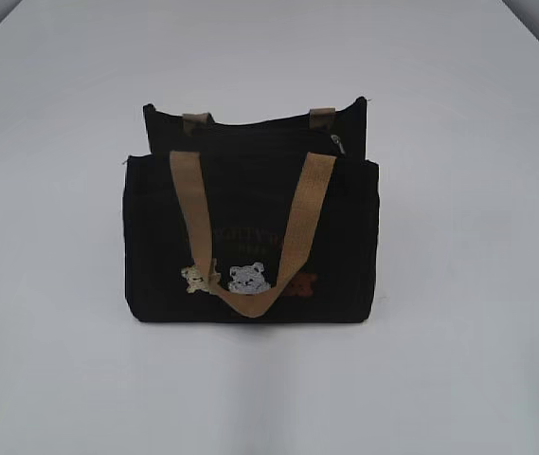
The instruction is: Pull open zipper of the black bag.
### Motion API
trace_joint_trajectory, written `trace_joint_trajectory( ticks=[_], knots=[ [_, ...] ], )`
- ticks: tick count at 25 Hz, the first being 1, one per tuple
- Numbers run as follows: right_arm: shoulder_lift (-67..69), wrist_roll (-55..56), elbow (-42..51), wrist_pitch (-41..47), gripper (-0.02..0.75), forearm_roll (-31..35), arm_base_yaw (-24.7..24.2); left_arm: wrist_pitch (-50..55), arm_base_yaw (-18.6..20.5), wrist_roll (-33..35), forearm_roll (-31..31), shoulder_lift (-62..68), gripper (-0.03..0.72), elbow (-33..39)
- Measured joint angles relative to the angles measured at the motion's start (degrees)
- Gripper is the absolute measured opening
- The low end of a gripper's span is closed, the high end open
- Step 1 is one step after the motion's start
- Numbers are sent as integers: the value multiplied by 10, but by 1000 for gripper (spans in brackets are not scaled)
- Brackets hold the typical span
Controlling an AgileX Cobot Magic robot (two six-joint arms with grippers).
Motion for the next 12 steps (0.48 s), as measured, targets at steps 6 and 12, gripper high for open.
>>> trace_joint_trajectory(
  ticks=[6, 12],
  knots=[
    [-1, 2, 1, -3, 431, 0, 0, -16, 0, 0, -6, 0, 330, 10],
    [-1, 2, 1, -4, 431, 1, 0, -17, 0, 0, -6, 0, 321, 10]
  ],
)
